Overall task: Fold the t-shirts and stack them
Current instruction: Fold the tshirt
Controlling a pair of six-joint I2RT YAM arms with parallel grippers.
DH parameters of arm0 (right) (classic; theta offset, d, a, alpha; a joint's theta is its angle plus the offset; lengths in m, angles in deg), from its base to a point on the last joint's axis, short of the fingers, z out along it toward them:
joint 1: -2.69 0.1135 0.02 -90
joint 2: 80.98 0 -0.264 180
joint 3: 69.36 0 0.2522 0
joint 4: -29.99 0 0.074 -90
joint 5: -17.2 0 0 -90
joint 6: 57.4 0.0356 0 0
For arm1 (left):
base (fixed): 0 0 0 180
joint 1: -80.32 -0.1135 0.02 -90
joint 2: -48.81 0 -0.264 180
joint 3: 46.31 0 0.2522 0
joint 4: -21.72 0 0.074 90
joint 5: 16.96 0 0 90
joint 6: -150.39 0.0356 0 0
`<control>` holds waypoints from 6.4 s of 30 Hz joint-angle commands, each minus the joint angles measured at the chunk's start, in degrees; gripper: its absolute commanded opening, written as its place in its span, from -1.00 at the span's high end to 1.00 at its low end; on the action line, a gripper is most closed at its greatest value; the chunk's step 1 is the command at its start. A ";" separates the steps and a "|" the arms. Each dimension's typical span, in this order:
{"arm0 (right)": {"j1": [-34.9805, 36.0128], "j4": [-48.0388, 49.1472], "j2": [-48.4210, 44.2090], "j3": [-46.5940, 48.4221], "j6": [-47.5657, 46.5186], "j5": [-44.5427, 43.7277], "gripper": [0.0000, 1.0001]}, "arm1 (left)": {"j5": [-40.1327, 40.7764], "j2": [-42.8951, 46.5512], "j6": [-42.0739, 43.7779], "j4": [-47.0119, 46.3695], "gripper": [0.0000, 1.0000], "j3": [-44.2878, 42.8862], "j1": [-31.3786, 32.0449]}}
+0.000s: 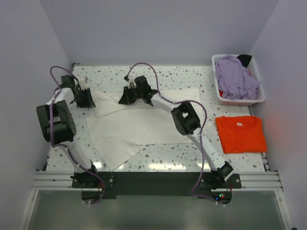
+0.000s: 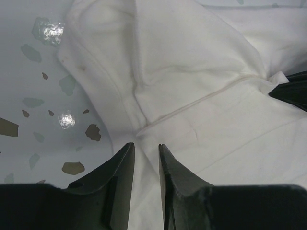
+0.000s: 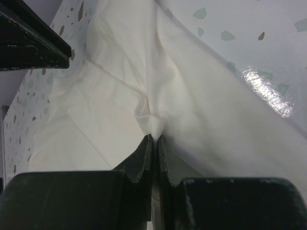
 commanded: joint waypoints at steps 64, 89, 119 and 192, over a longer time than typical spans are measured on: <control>0.33 3.23 -12.64 -8.85 -4.84 7.23 1.00 | -10.41 15.56 18.50 8.76 1.00 7.19 -0.17; 0.16 0.85 -18.27 -17.03 -9.41 11.37 1.00 | -11.55 24.97 28.61 19.84 1.00 12.03 6.51; -0.28 -2.75 -20.38 -23.36 -15.82 15.05 0.91 | -9.96 20.75 32.21 21.94 0.78 14.58 7.65; -25.68 -39.74 -31.09 -9.37 -47.82 -22.93 -0.55 | -10.55 -6.43 16.90 9.19 -0.56 -32.54 2.47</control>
